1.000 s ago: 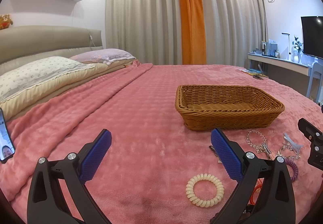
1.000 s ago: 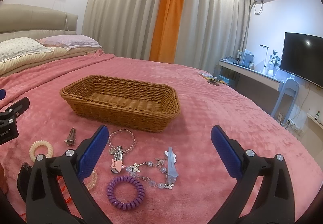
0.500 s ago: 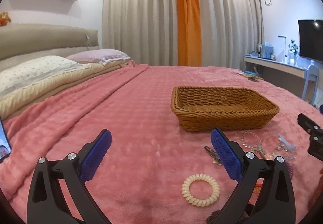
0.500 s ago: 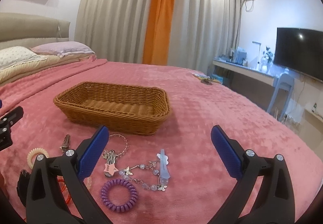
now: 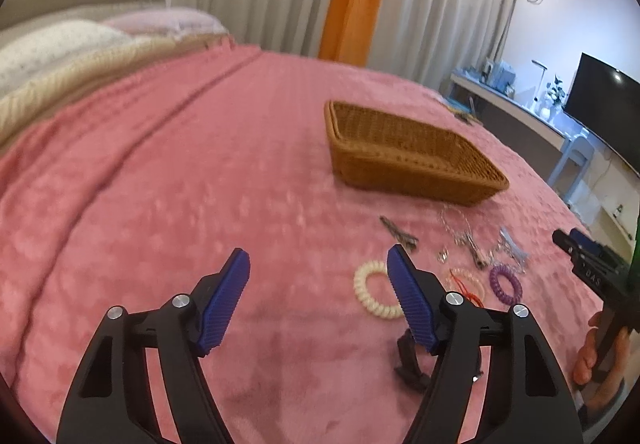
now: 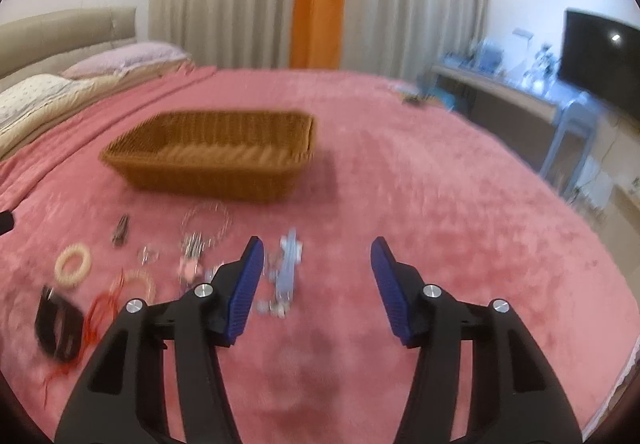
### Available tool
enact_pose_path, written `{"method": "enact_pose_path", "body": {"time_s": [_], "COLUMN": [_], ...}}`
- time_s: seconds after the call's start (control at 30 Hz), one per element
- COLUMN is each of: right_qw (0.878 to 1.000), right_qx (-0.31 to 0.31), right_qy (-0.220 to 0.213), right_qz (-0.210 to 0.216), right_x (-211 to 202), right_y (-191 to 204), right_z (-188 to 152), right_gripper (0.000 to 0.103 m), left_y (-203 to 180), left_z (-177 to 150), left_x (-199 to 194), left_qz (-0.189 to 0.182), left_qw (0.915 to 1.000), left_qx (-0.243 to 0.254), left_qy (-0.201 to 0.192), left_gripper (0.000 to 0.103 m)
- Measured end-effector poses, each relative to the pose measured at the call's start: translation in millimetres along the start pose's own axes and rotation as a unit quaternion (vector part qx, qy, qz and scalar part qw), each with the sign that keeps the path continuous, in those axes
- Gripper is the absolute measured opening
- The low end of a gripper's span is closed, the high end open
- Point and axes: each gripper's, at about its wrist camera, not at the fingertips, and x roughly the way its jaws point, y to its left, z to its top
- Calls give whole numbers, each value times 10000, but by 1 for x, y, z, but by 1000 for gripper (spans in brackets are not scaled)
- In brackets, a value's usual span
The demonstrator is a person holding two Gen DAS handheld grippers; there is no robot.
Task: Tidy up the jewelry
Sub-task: 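Move the left tool to the cream coil hair tie while the right tool approaches the clear hair clip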
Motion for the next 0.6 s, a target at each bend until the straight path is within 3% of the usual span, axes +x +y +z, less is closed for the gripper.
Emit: {"method": "enact_pose_path", "body": {"time_s": [0.1,0.2,0.47,0.57,0.6], "right_qw": [9989,9959,9932,9923,9921], "right_qx": [-123,32,49,26,-31], "right_qy": [435,838,1067,1116,1138], "right_qz": [126,341,472,541,530], "right_x": [7,18,46,54,56], "right_y": [-8,-14,0,4,7], "right_z": [-4,-5,1,-4,-6], "right_gripper": [52,52,52,37,31], "left_y": [1,-3,2,7,8], "left_z": [0,-1,6,-3,-4], "left_x": [13,24,56,62,62], "left_qz": [-309,-330,-470,-517,-480], "left_qw": [9988,9986,9964,9957,9960], "left_qx": [-37,7,-58,-159,-193], "left_qy": [390,408,699,747,732], "left_gripper": [57,56,53,50,42]}}
